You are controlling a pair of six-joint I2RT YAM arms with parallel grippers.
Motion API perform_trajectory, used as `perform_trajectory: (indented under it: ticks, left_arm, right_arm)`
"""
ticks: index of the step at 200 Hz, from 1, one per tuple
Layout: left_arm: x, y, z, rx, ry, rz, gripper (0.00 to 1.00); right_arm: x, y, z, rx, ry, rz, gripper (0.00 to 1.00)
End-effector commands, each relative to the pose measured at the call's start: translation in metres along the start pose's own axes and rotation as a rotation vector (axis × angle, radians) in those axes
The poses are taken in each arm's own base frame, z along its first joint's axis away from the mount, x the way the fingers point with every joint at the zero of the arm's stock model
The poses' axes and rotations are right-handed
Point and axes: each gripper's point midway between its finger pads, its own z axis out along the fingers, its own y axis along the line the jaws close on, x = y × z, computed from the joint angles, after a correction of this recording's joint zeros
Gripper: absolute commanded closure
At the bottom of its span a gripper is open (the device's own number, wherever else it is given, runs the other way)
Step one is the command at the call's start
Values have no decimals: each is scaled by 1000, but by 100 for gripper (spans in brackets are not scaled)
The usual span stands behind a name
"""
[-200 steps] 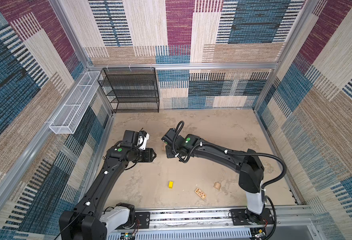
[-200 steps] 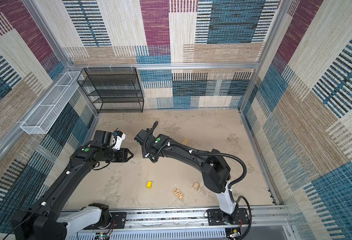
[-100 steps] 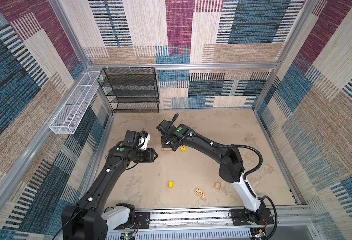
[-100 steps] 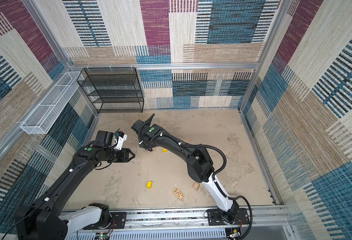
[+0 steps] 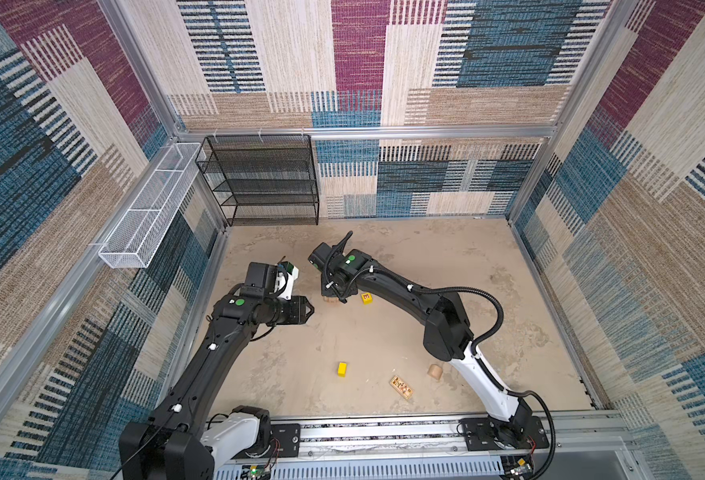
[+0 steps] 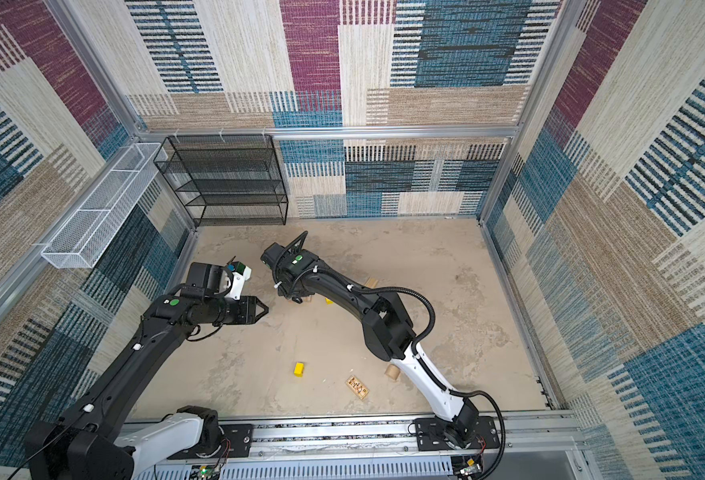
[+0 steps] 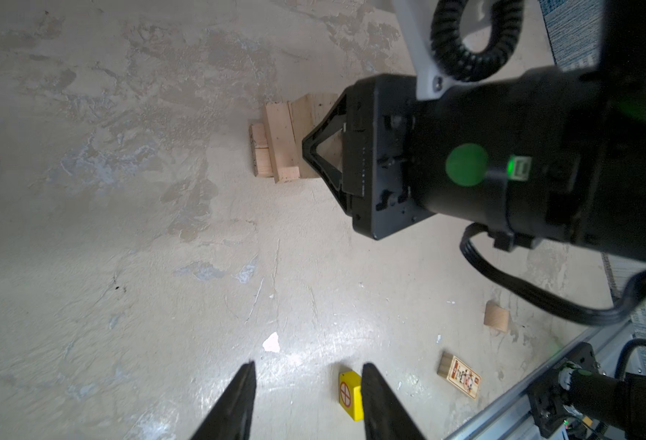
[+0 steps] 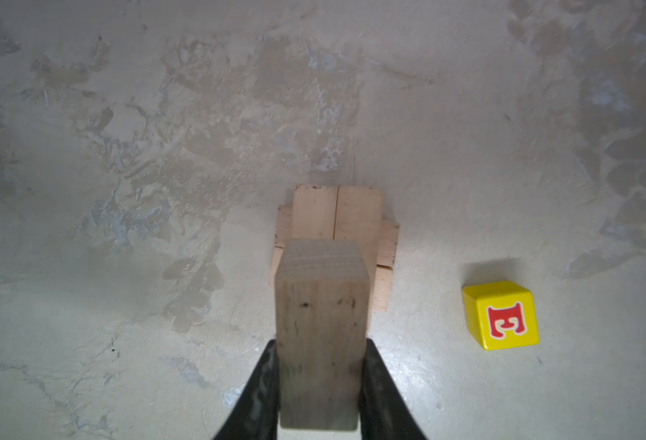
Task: Build the wood block tower
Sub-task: 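Lift the grasped block and carry it over the stack with the right gripper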
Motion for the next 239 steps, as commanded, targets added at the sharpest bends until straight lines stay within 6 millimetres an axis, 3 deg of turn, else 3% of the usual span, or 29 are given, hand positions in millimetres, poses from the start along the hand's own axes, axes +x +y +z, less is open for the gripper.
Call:
perform_trajectory:
  ticks: [1,179,239]
  left_arm:
    - [-2,-3,-1,19,-11,-13,51]
    - [-1,-3,1,32,-6,-25,52]
    - [-1,-3,0,34,-6,-25,52]
  right_arm:
    - [-1,-5,1,29,-7,13,99]
    - [-3,-4,13,39,-10,3,92]
    - [-4,-3,13,30,-8,-1,84]
